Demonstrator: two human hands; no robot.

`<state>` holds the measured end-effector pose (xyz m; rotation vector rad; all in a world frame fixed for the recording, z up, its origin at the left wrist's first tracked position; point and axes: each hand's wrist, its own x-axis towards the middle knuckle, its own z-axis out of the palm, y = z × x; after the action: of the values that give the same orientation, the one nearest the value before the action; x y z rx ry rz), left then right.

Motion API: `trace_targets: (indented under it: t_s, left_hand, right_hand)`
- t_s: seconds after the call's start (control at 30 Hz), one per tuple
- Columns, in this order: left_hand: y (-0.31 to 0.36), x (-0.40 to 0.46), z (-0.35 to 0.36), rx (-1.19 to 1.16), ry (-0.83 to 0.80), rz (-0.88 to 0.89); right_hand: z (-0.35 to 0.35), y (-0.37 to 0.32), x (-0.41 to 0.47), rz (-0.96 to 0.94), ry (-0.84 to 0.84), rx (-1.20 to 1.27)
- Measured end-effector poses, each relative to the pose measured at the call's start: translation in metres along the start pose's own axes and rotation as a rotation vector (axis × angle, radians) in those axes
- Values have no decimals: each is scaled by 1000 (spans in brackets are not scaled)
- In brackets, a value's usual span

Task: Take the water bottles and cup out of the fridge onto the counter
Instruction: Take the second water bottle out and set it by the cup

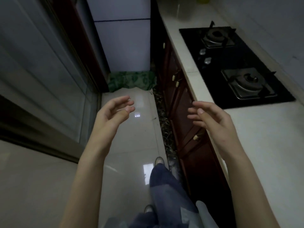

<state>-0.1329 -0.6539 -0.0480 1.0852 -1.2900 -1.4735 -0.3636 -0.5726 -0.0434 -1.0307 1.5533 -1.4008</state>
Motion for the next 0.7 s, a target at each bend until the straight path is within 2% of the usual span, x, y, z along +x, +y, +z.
trace_targets:
  t_s: [0.13,0.4,0.7]
  left_hand:
    - [-6,56,0,-5,89,-5]
    - [8,183,21,-35,163,-18]
    - [15,270,18,-102,261,-39]
  right_hand:
    - [14,9,69,8,-88,-33]
    - [21,-8,210,10,-195,-59]
    - [35,-19,319,55,-252,-37]
